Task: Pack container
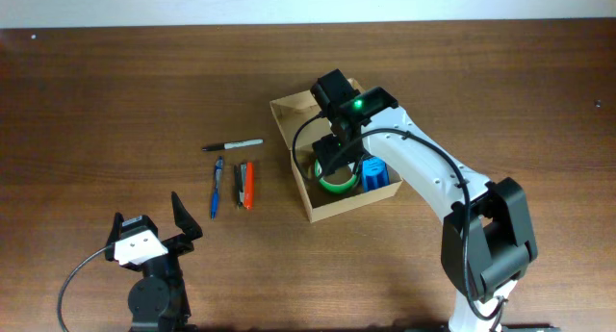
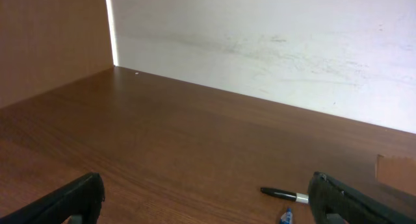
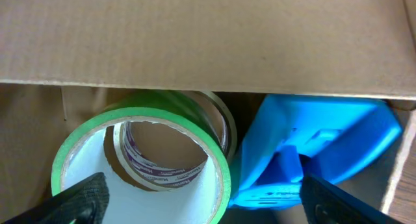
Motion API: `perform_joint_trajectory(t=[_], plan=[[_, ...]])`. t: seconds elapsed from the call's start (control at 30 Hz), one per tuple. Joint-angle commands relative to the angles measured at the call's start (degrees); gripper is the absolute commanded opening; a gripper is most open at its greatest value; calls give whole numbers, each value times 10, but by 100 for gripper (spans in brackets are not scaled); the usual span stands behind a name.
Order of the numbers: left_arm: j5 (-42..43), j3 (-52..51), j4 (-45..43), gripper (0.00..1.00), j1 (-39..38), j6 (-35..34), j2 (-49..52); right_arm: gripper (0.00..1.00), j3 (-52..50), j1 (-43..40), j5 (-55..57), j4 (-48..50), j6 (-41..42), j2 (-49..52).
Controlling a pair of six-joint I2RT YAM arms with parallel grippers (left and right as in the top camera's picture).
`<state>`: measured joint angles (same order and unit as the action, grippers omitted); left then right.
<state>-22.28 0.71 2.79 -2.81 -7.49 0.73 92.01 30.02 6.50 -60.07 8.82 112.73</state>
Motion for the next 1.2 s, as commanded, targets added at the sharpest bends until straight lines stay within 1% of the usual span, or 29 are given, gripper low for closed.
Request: perform_joint_trajectory(t=[0.0, 0.03, 0.2, 0.4, 0.5, 0.63, 0.67, 0.73, 0.77, 0.93, 1.03, 1.17], plan=[[6, -2, 3, 100, 3, 3, -4, 98, 16, 0, -7, -2, 2, 4], [6, -2, 3, 100, 3, 3, -4, 100, 25, 0, -7, -3, 2, -2], [6, -2, 3, 100, 3, 3, -4, 99, 56, 0, -7, -17, 2, -22], [6, -2, 3, 100, 3, 3, -4, 99, 88, 0, -10, -65, 2, -35], [6, -2, 3, 100, 3, 3, -4, 99, 103, 0, -56, -91, -1, -45], [6, -2, 3, 100, 3, 3, -4, 99, 111, 3, -157, -118, -76, -54], [6, -2, 2, 100, 3, 3, -4, 99, 111, 9, -186, -122, -114, -56], [6, -2, 3, 100, 3, 3, -4, 99, 111, 20, -210, -125, -164, -56], [6, -2, 3, 100, 3, 3, -4, 99, 111, 27, -216, -127, -190, -56], [6, -2, 3, 100, 3, 3, -4, 99, 111, 71, -215, -132, -272, -50], [6, -2, 3, 100, 3, 3, -4, 99, 111, 94, -215, -135, -298, -46], [6, -2, 3, 100, 3, 3, -4, 99, 111, 125, -206, -128, -307, -45]])
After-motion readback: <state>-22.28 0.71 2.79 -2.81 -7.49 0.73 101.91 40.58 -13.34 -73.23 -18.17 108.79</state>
